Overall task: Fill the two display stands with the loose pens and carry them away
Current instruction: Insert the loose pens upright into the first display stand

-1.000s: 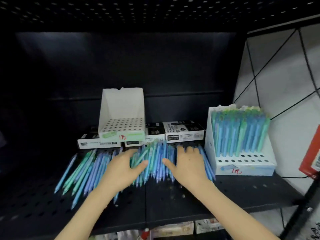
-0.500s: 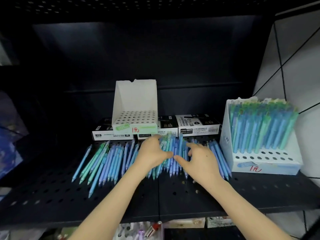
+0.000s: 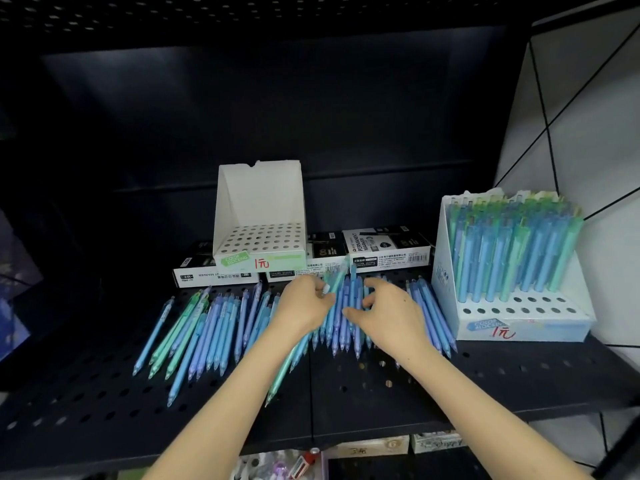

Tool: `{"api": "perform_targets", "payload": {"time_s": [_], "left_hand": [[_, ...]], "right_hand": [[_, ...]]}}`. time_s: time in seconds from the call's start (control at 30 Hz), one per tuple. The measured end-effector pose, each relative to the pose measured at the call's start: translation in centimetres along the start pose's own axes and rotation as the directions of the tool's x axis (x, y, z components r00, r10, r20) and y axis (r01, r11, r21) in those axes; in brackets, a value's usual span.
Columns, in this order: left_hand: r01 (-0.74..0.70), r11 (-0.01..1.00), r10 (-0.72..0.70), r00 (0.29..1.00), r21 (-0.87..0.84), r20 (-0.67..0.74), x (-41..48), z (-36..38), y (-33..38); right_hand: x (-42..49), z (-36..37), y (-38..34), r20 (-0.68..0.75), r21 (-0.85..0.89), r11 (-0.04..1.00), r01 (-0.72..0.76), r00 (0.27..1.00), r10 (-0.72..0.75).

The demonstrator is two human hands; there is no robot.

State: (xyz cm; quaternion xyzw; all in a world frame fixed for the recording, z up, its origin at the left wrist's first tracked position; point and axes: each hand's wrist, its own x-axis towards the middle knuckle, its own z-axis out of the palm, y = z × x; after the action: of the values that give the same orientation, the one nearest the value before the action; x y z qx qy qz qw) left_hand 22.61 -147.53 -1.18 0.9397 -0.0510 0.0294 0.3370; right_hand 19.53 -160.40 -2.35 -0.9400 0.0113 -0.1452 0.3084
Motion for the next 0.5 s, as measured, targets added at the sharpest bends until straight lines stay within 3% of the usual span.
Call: {"api": "perform_targets", "payload": {"time_s": [0.23, 0.33, 0.5], "left_hand": [[-0.049, 0.999, 0.050, 0.998, 0.021, -0.041, 0.1, 0.1, -0.3], [-0.058, 0.998, 0.060, 0.996, 0.035, -0.071, 0.2, 0.1, -0.7], [-0.103, 0.994, 0.098, 0.986, -0.027, -0.138, -0.1, -0.8, -0.6]], "right_hand": [[0.7, 0.1, -0.6, 0.043, 0.080, 0.984, -0.158, 0.987, 0.155], [1.0, -0.5, -0.2, 0.077, 0.305, 0.932, -0.193, 0.981, 0.178], [-0.1, -3.6, -0.1, 0.110, 0.635, 0.738, -0.228, 0.973, 0.205]]}}
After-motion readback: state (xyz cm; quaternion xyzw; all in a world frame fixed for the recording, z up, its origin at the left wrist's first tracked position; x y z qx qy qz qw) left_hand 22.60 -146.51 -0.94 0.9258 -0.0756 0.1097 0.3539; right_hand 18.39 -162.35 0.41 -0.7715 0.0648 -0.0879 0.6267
